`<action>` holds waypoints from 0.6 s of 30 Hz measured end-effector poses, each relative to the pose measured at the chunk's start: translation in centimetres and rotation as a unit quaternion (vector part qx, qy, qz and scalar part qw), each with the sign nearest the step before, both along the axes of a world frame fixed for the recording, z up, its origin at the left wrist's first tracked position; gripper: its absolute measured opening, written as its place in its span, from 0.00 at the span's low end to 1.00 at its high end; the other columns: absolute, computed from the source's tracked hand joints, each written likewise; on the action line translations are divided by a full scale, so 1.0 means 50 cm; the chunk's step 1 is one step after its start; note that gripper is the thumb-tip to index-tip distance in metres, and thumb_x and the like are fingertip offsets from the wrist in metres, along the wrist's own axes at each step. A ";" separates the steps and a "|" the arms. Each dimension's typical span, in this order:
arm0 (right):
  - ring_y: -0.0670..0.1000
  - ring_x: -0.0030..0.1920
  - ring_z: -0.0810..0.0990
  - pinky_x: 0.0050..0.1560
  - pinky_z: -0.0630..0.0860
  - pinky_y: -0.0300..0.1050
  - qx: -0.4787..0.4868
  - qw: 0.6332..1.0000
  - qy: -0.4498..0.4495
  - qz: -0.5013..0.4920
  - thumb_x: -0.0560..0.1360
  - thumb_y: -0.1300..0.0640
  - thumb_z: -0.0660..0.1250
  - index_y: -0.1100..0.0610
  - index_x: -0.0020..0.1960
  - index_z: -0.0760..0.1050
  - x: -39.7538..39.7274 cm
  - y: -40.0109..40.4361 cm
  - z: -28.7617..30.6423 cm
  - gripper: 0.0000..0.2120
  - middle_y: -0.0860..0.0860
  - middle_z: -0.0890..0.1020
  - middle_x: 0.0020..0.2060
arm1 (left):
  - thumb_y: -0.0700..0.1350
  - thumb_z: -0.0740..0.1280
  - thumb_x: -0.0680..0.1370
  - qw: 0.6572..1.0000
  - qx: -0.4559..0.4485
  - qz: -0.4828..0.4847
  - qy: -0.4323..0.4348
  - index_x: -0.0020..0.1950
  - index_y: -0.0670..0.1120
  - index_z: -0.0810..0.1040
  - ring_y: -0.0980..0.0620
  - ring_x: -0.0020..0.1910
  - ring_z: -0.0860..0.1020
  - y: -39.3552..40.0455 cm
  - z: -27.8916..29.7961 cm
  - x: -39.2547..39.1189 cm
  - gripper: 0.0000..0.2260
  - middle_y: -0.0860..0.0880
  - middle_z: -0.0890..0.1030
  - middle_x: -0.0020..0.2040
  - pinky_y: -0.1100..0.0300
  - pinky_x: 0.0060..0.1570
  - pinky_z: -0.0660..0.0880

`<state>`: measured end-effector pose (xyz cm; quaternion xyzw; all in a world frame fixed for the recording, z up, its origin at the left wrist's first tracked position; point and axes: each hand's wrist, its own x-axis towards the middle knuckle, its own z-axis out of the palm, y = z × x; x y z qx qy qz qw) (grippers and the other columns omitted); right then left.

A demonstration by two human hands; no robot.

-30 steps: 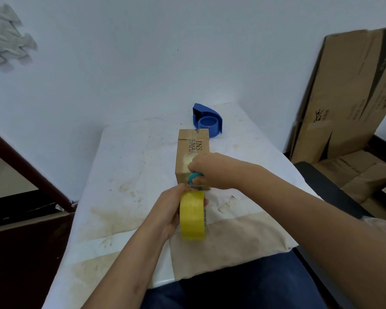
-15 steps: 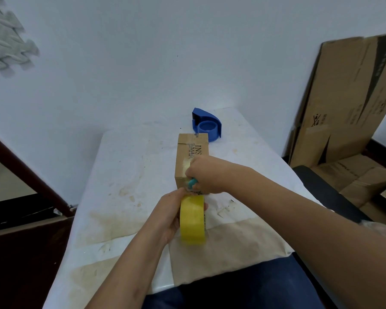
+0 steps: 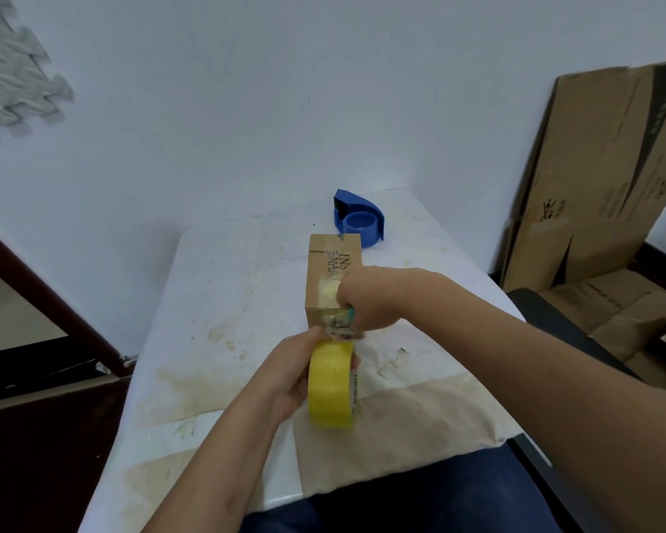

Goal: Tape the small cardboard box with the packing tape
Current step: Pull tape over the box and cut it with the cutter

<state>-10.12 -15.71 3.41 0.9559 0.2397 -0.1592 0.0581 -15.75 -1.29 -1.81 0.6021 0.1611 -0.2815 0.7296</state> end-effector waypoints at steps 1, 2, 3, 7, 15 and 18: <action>0.53 0.47 0.75 0.40 0.71 0.41 0.003 1.000 0.000 -0.001 0.75 0.60 0.61 0.61 0.53 0.78 -0.001 0.000 -0.002 0.10 0.56 0.78 0.49 | 0.40 0.66 0.77 1.000 0.004 -0.009 0.002 0.55 0.39 0.81 0.47 0.32 0.85 0.003 0.004 0.002 0.10 0.40 0.86 0.38 0.55 0.40 0.82; 0.54 0.50 0.76 0.45 0.74 0.43 0.008 1.000 0.001 -0.003 0.75 0.60 0.62 0.61 0.53 0.78 0.000 -0.001 -0.005 0.10 0.56 0.78 0.50 | 0.40 0.67 0.76 1.000 0.009 -0.020 0.003 0.55 0.38 0.81 0.47 0.33 0.85 0.008 0.006 0.004 0.10 0.40 0.86 0.39 0.55 0.40 0.82; 0.55 0.52 0.77 0.49 0.76 0.46 0.014 1.000 0.001 -0.006 0.74 0.60 0.62 0.61 0.52 0.78 0.002 -0.003 -0.008 0.10 0.57 0.78 0.51 | 0.40 0.67 0.76 0.999 0.019 -0.032 0.006 0.54 0.38 0.82 0.47 0.33 0.84 0.013 0.009 0.007 0.10 0.40 0.86 0.39 0.55 0.39 0.82; 0.57 0.51 0.77 0.48 0.76 0.48 0.040 0.999 0.007 -0.023 0.74 0.59 0.62 0.62 0.51 0.77 0.004 -0.014 -0.012 0.10 0.57 0.78 0.51 | 0.40 0.69 0.75 0.990 0.068 -0.120 0.024 0.48 0.39 0.84 0.47 0.32 0.84 0.033 0.030 0.007 0.06 0.39 0.85 0.39 0.57 0.35 0.82; 0.50 0.35 0.77 0.35 0.69 0.41 0.369 0.924 0.006 -0.099 0.78 0.51 0.62 0.61 0.43 0.72 -0.033 -0.042 0.033 0.13 0.51 0.75 0.35 | 0.44 0.67 0.78 0.987 0.073 -0.136 -0.055 0.62 0.39 0.80 0.39 0.58 0.78 0.090 0.040 0.020 0.15 0.34 0.80 0.62 0.49 0.57 0.78; 0.50 0.43 0.85 0.49 0.80 0.41 0.630 0.741 0.136 -0.187 0.80 0.56 0.60 0.60 0.57 0.75 -0.053 -0.053 0.020 0.11 0.52 0.79 0.38 | 0.43 0.67 0.79 0.984 0.070 -0.138 -0.082 0.63 0.38 0.79 0.43 0.56 0.79 0.095 0.043 0.016 0.14 0.37 0.81 0.62 0.56 0.52 0.80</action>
